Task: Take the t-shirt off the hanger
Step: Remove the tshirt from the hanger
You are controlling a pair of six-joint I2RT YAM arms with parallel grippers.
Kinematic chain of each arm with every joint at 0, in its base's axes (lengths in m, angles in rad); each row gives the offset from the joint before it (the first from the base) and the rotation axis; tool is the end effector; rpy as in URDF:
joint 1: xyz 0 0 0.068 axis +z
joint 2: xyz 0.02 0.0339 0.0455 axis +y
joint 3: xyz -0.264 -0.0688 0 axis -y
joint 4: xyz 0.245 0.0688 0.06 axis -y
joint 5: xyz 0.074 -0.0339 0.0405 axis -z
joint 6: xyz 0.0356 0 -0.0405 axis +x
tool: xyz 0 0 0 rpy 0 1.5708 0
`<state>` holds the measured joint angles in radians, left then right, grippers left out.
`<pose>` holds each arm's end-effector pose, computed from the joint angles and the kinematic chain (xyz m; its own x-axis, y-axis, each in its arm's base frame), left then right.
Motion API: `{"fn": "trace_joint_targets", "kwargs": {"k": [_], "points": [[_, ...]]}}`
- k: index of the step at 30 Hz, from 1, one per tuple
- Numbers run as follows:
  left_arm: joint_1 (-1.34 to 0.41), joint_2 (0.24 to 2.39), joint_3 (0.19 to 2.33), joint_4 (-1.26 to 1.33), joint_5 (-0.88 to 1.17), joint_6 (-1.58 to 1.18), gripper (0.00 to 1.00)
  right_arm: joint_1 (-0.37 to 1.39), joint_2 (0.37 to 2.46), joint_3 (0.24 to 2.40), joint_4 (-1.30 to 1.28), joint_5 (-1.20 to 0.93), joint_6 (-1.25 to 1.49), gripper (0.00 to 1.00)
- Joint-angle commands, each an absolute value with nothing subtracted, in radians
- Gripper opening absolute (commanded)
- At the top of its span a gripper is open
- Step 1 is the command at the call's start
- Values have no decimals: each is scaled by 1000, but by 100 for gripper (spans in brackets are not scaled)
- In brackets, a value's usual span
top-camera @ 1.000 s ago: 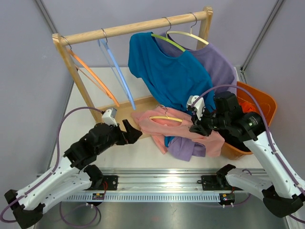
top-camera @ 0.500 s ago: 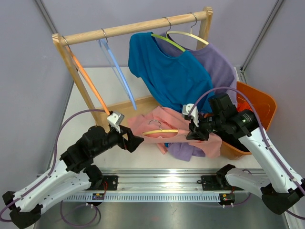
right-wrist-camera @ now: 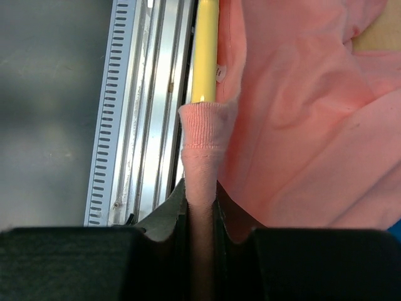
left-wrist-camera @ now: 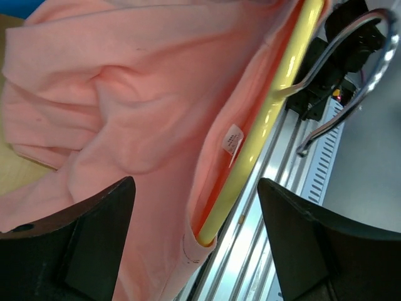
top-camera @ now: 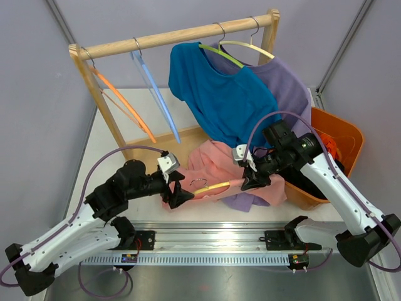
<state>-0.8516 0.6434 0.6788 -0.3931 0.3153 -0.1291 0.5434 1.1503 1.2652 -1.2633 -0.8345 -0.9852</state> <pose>0.0922 -0.1220 0.3028 -0.3455 0.2087 -0.9149 0.8694 0.4383 -0.2283 0.1480 0.1202 0.3529 0.0745 -0.6088 -0.7898 -0.9863 -0.1621 0.0319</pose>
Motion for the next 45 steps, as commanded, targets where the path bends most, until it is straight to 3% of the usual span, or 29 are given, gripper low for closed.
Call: {"fn": "trace_joint_targets", "kwargs": {"k": [1, 11, 18, 31, 32, 36, 38, 39, 42, 45], "points": [[-856, 638, 745, -373, 428, -80, 81, 551, 1167, 1324, -1318, -962, -1089, 0], [-857, 658, 746, -413, 482, -57, 70, 551, 1183, 1359, -1312, -977, -1081, 0], [-857, 690, 758, -416, 468, -22, 53, 551, 1193, 1370, -1354, -1023, -1097, 0], [-862, 698, 772, -446, 479, 34, 53, 482, 1242, 1382, -1394, -1127, -1058, 0], [-862, 698, 772, -445, 477, 34, 49, 476, 1247, 1384, -1405, -1138, -1075, 0], [-862, 693, 773, -434, 460, 34, 19, 469, 1253, 1373, -1446, -1141, -1109, 0], [-862, 689, 776, -430, 451, 31, 12, 468, 1249, 1362, -1447, -1135, -1118, 0], [-862, 687, 784, -430, 445, 31, 1, 468, 1246, 1350, -1447, -1128, -1120, 0], [-864, 690, 799, -446, 440, 35, 0, 468, 1244, 1329, -1442, -1114, -1121, 0], [-864, 696, 822, -469, 437, 48, 0, 468, 1236, 1319, -1419, -1106, -1106, 9]]}}
